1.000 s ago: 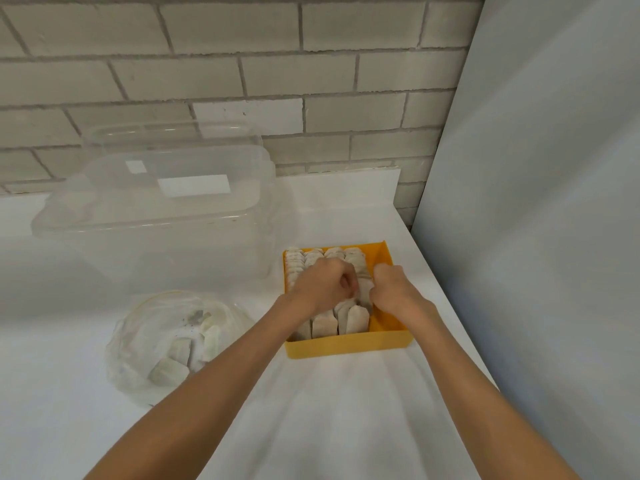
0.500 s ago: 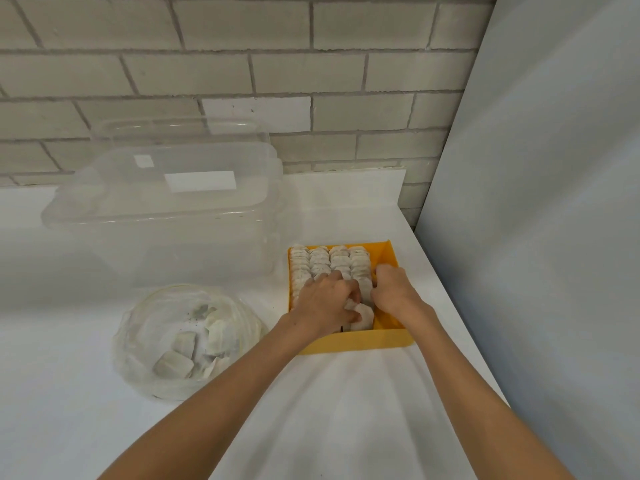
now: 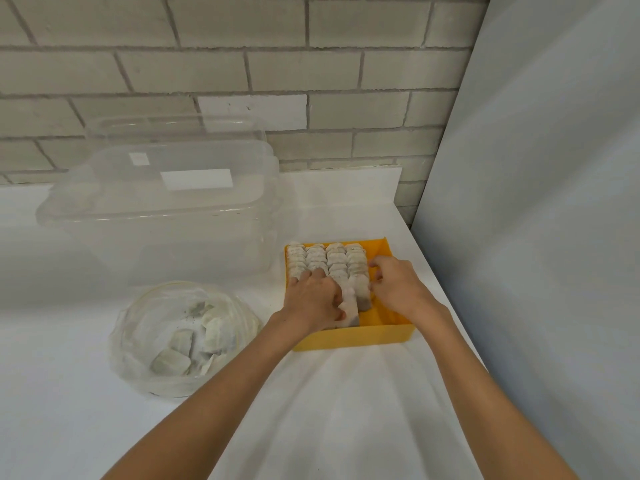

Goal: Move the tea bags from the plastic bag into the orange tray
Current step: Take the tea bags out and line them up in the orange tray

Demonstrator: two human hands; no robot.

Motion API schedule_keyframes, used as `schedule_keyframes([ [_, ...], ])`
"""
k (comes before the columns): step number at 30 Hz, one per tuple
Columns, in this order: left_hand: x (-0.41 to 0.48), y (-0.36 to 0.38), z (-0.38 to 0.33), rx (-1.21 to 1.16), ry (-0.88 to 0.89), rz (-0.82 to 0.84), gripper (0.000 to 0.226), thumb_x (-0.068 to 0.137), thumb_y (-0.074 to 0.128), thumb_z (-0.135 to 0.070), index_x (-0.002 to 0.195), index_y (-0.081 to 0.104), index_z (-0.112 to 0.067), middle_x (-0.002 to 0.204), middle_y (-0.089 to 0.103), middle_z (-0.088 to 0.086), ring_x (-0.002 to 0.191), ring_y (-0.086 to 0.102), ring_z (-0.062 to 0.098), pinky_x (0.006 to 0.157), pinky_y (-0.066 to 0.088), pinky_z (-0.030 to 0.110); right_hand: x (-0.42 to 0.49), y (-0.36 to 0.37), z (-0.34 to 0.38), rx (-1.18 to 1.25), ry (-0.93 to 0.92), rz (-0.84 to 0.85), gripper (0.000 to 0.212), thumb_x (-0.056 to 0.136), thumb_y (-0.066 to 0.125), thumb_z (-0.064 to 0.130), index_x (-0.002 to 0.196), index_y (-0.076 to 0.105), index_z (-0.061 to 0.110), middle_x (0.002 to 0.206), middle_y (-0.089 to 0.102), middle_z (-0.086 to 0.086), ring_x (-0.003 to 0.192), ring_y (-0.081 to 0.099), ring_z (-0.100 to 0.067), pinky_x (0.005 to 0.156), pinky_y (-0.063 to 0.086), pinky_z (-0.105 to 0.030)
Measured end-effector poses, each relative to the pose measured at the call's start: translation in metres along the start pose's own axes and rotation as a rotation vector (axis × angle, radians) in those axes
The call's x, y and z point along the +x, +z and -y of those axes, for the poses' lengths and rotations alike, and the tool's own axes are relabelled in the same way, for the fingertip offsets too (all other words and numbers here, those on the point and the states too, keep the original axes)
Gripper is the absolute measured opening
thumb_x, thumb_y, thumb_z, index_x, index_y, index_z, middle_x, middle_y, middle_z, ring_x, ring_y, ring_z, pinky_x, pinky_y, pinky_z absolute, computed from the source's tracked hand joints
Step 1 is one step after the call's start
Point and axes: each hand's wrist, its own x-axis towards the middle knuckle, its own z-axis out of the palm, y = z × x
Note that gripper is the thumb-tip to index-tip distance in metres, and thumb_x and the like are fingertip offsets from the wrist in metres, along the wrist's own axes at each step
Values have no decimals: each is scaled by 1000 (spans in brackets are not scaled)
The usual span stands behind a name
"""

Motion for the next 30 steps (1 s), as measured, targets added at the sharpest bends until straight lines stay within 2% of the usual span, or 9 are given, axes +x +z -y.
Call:
schedule_keyframes([
  [4, -1, 2, 1, 4, -19, 13, 28, 82, 67, -39, 104, 64, -22, 120, 48, 4, 118, 42, 26, 100, 31, 39, -1, 0, -3, 24, -14, -6, 42, 92, 52, 8, 134, 48, 14, 129, 51, -14, 118, 50, -28, 96, 43, -32],
  [12, -11, -3, 10, -184, -31, -109, 36, 84, 64, -41, 115, 55, -26, 119, 49, 1, 116, 48, 22, 96, 36, 38, -12, -12, 5, 50, -93, -85, 38, 91, 53, 7, 127, 56, 18, 111, 60, -6, 97, 53, -14, 79, 38, -17],
  [15, -29, -18, 27, -357, 10, -118, 27, 84, 67, -36, 108, 61, -26, 109, 55, -3, 98, 56, 16, 92, 45, 37, -25, -14, 25, 88, -177, -120, 31, 91, 52, 5, 118, 64, 14, 105, 64, 2, 89, 56, -9, 70, 38, -2],
  [17, -49, -32, 43, -496, 22, -124, 21, 84, 70, -30, 103, 64, -26, 104, 59, -4, 83, 58, 11, 82, 48, 23, -35, -11, 46, 134, -238, -113, 27, 91, 53, 4, 113, 67, 13, 99, 65, 6, 86, 59, -6, 70, 39, 3],
  [19, -74, -46, 66, -606, -7, -139, 17, 84, 71, -27, 100, 66, -26, 98, 64, -6, 75, 59, 6, 71, 45, 10, -44, 1, 71, 174, -293, -66, 26, 91, 54, 4, 111, 68, 13, 97, 67, 3, 87, 62, -8, 77, 44, -4],
  [22, -110, -59, 104, -696, -104, -205, 8, 84, 71, -24, 92, 70, -25, 86, 69, -8, 69, 59, 1, 65, 45, 8, -56, 30, 108, 258, -377, 64, 25, 89, 55, 2, 107, 68, 13, 90, 69, 0, 83, 64, -9, 85, 52, -24],
  [26, -139, -53, 148, -632, -209, -185, 8, 87, 65, -8, 89, 70, -14, 82, 69, -5, 65, 60, -3, 62, 41, 3, -63, 78, 151, 259, -490, 226, 25, 86, 54, -1, 98, 72, 12, 80, 70, 0, 74, 65, -8, 74, 49, -14],
  [28, -145, -41, 167, -531, -223, -127, 13, 87, 62, -4, 89, 70, -15, 81, 67, -6, 65, 59, 1, 63, 42, 5, -60, 104, 164, 198, -513, 262, 24, 86, 54, -1, 96, 72, 11, 82, 70, -2, 77, 65, -11, 70, 47, -10],
  [30, -146, -28, 183, -456, -216, -93, 23, 86, 59, 0, 86, 67, -21, 80, 63, -9, 71, 58, 6, 65, 43, 8, -54, 128, 169, 103, -502, 278, 25, 88, 51, -1, 101, 70, 8, 94, 70, -7, 87, 64, -16, 76, 48, -15],
])
